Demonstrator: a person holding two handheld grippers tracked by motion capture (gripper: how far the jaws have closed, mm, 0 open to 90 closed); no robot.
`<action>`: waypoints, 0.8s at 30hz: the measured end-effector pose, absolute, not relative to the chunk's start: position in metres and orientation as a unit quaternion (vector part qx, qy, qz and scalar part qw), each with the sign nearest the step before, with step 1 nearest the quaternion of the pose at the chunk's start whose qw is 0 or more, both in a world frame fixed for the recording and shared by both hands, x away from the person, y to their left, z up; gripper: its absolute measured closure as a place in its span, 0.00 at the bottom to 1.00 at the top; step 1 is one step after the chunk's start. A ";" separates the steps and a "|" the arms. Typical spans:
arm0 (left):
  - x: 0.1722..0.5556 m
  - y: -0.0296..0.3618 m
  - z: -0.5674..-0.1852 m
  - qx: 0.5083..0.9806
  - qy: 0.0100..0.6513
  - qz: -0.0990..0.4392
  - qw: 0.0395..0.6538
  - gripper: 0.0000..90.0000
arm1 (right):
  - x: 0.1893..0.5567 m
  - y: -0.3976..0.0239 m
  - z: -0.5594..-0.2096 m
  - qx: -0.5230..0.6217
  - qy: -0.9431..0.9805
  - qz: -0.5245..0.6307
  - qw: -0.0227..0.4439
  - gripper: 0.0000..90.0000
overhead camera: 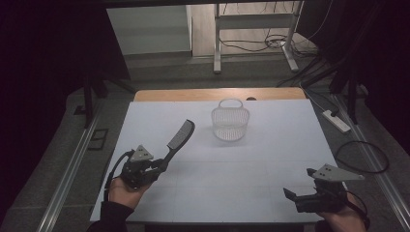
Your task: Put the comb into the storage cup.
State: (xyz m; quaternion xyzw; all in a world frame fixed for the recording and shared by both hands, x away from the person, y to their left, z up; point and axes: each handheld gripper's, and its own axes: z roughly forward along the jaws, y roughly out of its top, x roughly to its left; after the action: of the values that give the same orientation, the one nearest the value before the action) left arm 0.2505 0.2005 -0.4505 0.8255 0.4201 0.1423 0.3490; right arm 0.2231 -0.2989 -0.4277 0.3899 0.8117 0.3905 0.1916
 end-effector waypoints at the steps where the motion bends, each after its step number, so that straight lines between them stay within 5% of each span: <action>1: 0.249 0.200 -0.450 0.825 0.419 0.143 0.351 0.80 | 0.224 -0.298 -0.427 0.390 0.811 0.394 0.188 0.00; 24: 0.242 0.187 -0.445 0.827 0.392 0.140 0.377 0.80 | 0.245 -0.278 -0.410 0.360 0.815 0.432 0.138 0.00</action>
State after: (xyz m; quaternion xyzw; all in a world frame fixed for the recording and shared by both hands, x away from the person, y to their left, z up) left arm 0.2416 0.1870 -0.4447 0.8271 0.3925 0.1401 0.3771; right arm 0.2449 -0.2782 -0.4101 0.3600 0.8151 0.4323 0.1383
